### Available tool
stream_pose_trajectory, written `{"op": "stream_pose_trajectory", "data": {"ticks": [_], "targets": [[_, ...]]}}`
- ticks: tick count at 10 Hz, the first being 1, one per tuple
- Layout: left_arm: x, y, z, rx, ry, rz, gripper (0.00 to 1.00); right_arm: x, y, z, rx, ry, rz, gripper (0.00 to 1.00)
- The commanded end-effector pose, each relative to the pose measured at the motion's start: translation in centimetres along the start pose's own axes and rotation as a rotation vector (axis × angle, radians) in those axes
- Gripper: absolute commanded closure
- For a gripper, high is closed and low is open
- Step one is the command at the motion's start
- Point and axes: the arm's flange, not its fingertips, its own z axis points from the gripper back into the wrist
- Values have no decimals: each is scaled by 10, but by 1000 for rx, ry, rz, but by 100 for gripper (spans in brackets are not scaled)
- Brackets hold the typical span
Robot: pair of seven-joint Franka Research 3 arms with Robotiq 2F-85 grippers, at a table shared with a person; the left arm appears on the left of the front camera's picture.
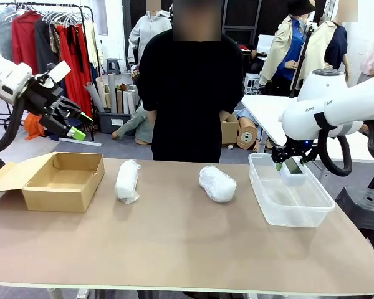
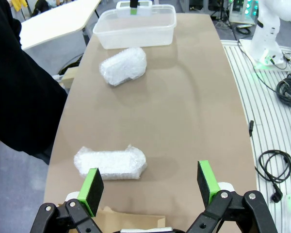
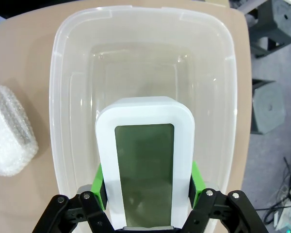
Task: Separate and place wrapped and unwrapped clocks.
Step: If the picked Digital clock is wrapped, place it in the Package Box ; if not, place it in the Organizing box.
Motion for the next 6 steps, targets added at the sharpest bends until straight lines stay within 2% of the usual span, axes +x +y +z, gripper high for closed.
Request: {"op": "stream_pose_trajectory", "data": {"ticks": [1,3,6], "targets": [[1,0,1,1,-1,-3,0,0,0,0,0,0,0,100],[1,0,1,1,-1,-3,0,24,-9,-20,-3,101,-34,100],[1,0,1,1,-1,-3,0,38,-16,-39,-9,143,-81,100]]}}
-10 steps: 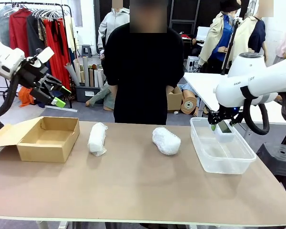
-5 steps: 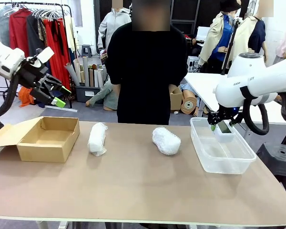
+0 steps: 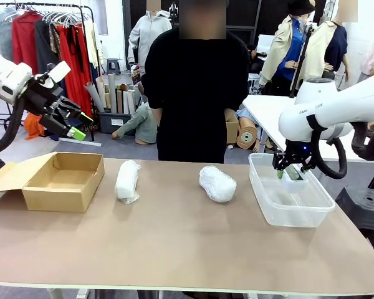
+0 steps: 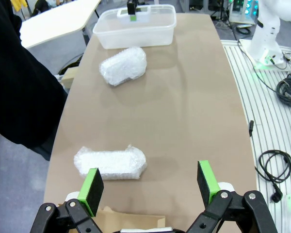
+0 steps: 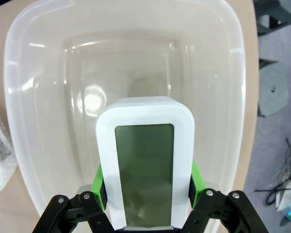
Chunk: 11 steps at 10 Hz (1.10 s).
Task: Separate and place wrapped and unwrapped clocks.
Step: If the picked Digital clock is wrapped, place it in the Package Box ; if not, place it in the Organizing box.
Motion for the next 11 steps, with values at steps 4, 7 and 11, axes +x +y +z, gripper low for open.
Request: {"op": "stream_pose_trajectory", "data": {"ticks": [4,7,11], "targets": [[1,0,1,1,-1,-3,0,15,2,-22,39,51,-60,100],[1,0,1,1,-1,-3,0,12,5,-40,32,75,-62,100],[1,0,1,1,-1,-3,0,8,7,-57,40,99,-54,100]]}}
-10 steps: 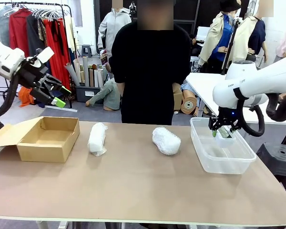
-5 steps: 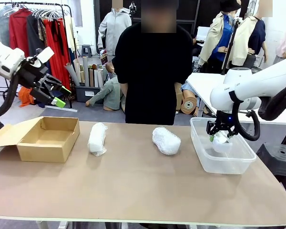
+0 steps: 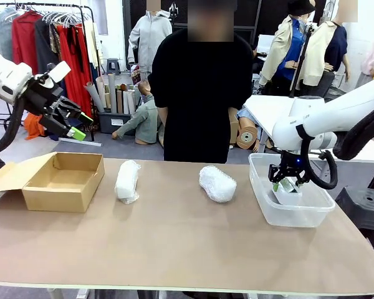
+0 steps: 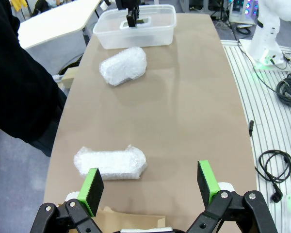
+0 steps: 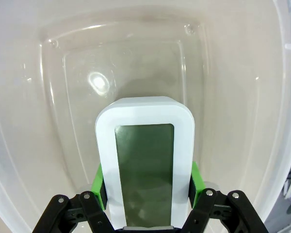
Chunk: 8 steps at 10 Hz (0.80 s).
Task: Separate and place wrapped and unwrapped clocks.
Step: If the picked Digital clock is wrapped, place it in the Package Box ; if not, place it in the Organizing box.
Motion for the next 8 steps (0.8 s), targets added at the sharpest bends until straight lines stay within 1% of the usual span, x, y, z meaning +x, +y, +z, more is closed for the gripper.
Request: {"op": "stream_pose_trajectory", "data": {"ticks": [1,3,4,8], "targets": [[1,0,1,1,-1,-3,0,0,3,-1,17,5,-21,100],[1,0,1,1,-1,-3,0,-1,3,-7,19,19,-25,100],[1,0,1,1,-1,-3,0,-1,2,-8,19,28,-24,93],[1,0,1,1,-1,-3,0,-3,2,-8,20,38,-25,19]]}}
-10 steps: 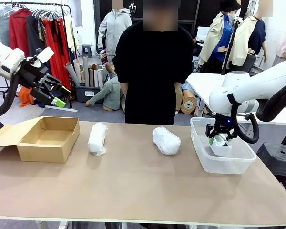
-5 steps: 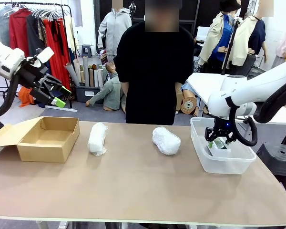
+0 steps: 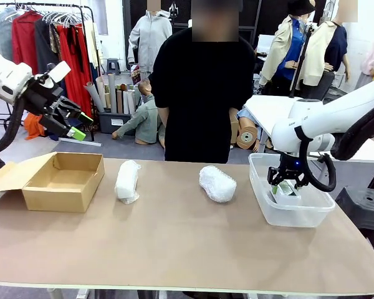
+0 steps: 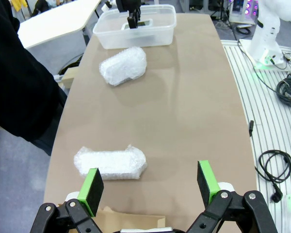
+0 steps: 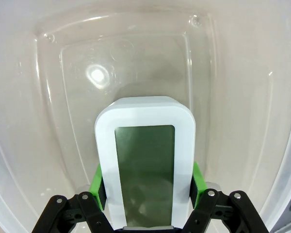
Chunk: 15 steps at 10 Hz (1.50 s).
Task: Separate and place wrapped and unwrapped clocks.
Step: If the picked Digital clock is wrapped, place it in the Package Box ; if not, place it in the Organizing box.
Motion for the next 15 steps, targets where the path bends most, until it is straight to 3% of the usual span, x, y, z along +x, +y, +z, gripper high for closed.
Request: {"op": "stream_pose_trajectory", "data": {"ticks": [1,6,14,15], "targets": [[1,0,1,1,-1,-3,0,-1,1,0,5,16,-14,0],[1,0,1,1,-1,-3,0,-2,0,4,1,10,-6,0],[1,0,1,1,-1,-3,0,-16,1,55,-24,-27,112,0],[1,0,1,1,-1,-3,0,-9,4,51,-4,-28,49,0]]}}
